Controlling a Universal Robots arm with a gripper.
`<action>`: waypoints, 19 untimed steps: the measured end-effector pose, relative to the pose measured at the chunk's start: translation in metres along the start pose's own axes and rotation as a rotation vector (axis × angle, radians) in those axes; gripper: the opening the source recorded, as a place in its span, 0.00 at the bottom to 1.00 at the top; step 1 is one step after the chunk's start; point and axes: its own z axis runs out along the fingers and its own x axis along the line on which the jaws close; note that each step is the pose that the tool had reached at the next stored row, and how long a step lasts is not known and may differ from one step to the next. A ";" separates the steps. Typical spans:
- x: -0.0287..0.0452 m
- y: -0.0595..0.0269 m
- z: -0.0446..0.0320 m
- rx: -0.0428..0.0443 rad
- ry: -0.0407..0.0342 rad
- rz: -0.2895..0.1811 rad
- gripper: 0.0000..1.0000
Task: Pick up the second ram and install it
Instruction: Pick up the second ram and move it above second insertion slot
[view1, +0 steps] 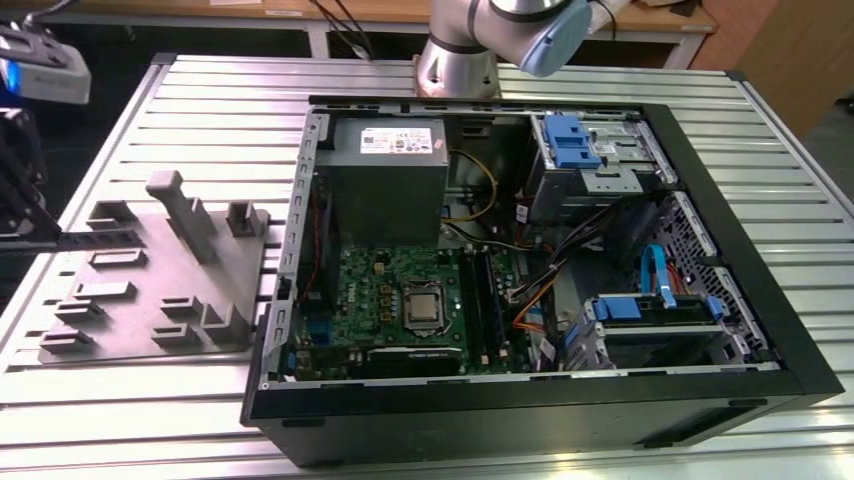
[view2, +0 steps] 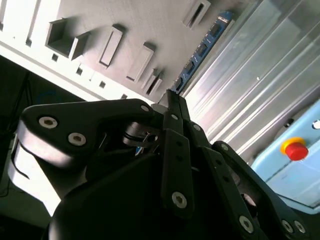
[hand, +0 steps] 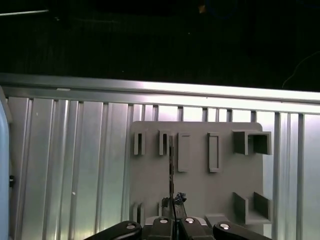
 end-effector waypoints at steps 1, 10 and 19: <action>-0.0001 0.0002 -0.0043 0.0002 -0.0001 0.000 0.11; -0.0013 0.0017 -0.0426 0.0009 -0.0001 0.000 0.11; -0.0022 0.0029 -0.0719 0.0014 -0.0001 0.001 0.11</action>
